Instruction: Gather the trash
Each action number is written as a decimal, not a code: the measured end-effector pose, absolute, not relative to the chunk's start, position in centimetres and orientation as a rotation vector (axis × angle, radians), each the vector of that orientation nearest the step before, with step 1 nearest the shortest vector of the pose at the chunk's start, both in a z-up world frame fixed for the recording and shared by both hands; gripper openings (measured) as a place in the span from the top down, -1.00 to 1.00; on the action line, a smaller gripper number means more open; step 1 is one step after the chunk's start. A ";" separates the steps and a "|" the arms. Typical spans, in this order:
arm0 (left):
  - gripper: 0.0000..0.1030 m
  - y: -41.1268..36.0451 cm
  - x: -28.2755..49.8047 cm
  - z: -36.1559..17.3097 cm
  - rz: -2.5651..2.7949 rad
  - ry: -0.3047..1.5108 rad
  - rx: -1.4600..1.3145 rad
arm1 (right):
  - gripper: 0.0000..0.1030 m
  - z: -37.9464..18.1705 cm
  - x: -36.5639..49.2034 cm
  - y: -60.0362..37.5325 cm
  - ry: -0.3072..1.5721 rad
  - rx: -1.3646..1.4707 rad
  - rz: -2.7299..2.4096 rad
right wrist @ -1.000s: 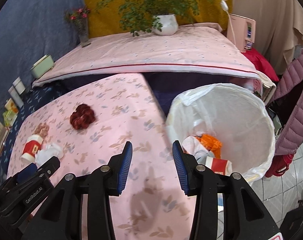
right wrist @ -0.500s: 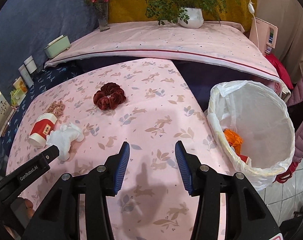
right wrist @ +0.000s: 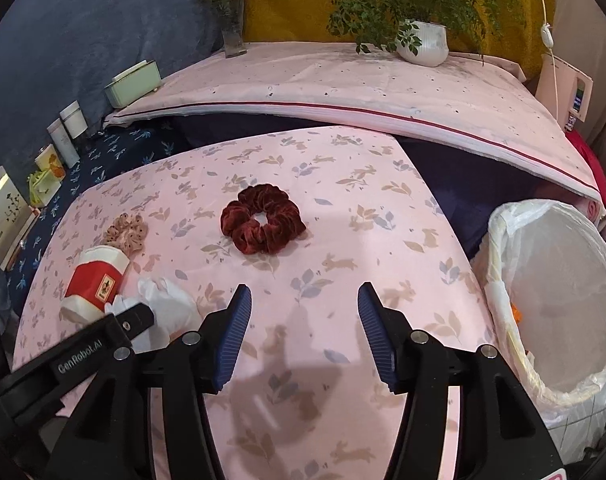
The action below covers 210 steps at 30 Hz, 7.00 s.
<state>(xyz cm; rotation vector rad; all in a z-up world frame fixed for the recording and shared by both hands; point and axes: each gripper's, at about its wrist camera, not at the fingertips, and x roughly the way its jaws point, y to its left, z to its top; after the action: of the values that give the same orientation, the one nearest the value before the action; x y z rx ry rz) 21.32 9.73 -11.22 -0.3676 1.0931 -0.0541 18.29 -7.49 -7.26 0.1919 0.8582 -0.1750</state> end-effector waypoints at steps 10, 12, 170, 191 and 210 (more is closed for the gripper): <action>0.66 9.5 22.3 -12.3 -0.085 1.125 -0.347 | -0.05 -9.7 25.0 -8.1 0.886 0.222 -0.203; 0.67 9.6 22.6 -12.3 -0.087 1.123 -0.347 | -0.05 -10.3 26.0 -8.2 0.892 0.222 -0.210; -0.18 -4.9 12.3 -5.9 -0.309 0.949 -0.029 | 0.00 -5.6 6.1 -19.6 0.778 0.307 -0.354; -0.40 5.8 13.3 -7.3 -0.127 0.959 -0.155 | -0.18 -5.8 8.5 -10.3 0.818 0.177 -0.218; -0.76 14.7 20.0 -8.8 -0.003 0.977 -0.167 | -0.31 -7.0 14.0 -1.6 0.876 0.107 -0.071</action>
<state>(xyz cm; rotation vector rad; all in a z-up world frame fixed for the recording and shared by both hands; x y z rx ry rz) 20.02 14.74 -8.81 -0.1672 0.9773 -0.0030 14.00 -1.60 -7.04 0.1072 0.8761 -0.0710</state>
